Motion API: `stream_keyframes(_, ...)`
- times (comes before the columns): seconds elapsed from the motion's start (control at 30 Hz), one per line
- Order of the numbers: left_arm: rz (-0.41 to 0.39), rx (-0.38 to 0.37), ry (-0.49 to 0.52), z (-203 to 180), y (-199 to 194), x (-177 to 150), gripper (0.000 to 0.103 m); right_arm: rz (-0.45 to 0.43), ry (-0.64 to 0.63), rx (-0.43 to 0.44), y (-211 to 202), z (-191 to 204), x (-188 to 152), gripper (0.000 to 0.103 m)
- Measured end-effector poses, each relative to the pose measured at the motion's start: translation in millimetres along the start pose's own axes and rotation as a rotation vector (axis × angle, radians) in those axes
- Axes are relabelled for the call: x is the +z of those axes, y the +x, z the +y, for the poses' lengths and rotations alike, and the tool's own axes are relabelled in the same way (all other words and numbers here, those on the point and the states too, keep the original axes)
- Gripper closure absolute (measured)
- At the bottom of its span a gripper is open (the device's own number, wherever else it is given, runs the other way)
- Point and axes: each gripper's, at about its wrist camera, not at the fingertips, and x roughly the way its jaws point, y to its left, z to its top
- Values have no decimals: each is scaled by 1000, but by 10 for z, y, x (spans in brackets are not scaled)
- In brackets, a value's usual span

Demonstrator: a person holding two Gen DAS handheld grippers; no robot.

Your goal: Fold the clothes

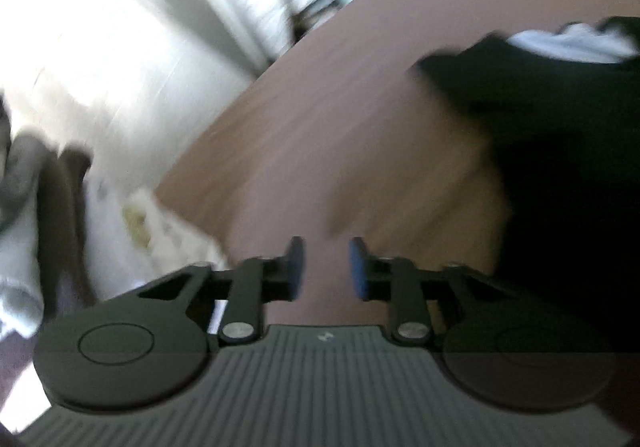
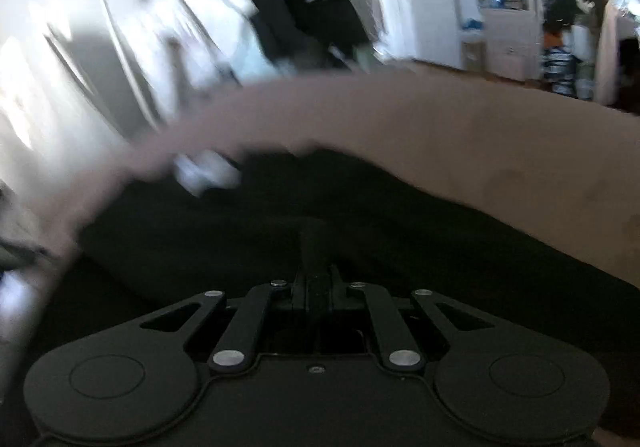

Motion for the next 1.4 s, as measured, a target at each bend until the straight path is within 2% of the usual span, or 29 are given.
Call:
stream_keyframes(0.07,-25,-55,-63,80,-52,44,84,22,66,24,73,-70,-49,93)
stream_keyframes(0.17,-119,-107,-82,96,-253,133,75,17,103,24,130,-94,-26,93)
stream_keyframes(0.23,-173,-142,-65,20,-348,244,40,0,107,33,145,-106,-11,93)
stream_keyframes(0.3,-216,-198,-23,-120,-336,402,29,-12,120,47,177,-139,-8,93)
stream_keyframes(0.37,-213,-254,59,-318,-201,628,27,-24,134,60,210,-173,-6,93)
stream_keyframes(0.4,-193,-255,92,-416,-97,737,27,-25,130,68,221,-174,-15,93)
stream_keyframes(0.5,-102,-262,106,-574,258,1008,27,-31,107,98,230,-191,-43,92)
stream_keyframes(0.53,-40,-298,91,-594,402,1076,31,-35,99,110,227,-194,-55,92)
stream_keyframes(0.57,19,-332,75,-625,529,1130,43,-38,91,122,224,-196,-66,92)
stream_keyframes(0.6,72,-351,52,-642,649,1163,95,-43,82,123,220,-190,-67,92)
stream_keyframes(0.63,93,-351,41,-650,711,1177,101,-49,72,123,215,-183,-67,92)
stream_keyframes(0.73,-27,-288,121,-697,526,1130,101,-64,43,122,202,-163,-68,93)
stream_keyframes(0.83,-162,-240,137,-643,266,1187,101,-106,39,129,166,-175,-35,93)
stream_keyframes(0.87,-175,-236,108,-570,262,1241,101,-119,46,138,153,-187,-20,93)
stream_keyframes(0.97,-151,-230,-19,-328,381,1317,101,-131,48,156,137,-169,-12,93)
stream_keyframes(1.0,-143,-212,-32,-299,438,1311,101,-128,37,155,151,-143,-16,93)
stream_keyframes(1.07,-127,-159,-30,-290,570,1272,103,-122,16,154,178,-90,-25,92)
stream_keyframes(1.1,-129,-87,-11,-298,634,1243,103,-119,5,154,192,-63,-30,92)
stream_keyframes(1.13,-128,-45,-1,-289,703,1219,103,-108,-8,129,231,-35,-41,92)
stream_keyframes(1.2,-104,-116,-68,-123,767,1177,103,-63,6,135,306,-49,-61,92)
stream_keyframes(1.3,-100,-254,-222,79,683,1076,100,-57,48,142,364,-118,-97,92)
stream_keyframes(1.4,-122,-341,-244,45,496,915,100,-67,76,131,394,-163,-91,92)
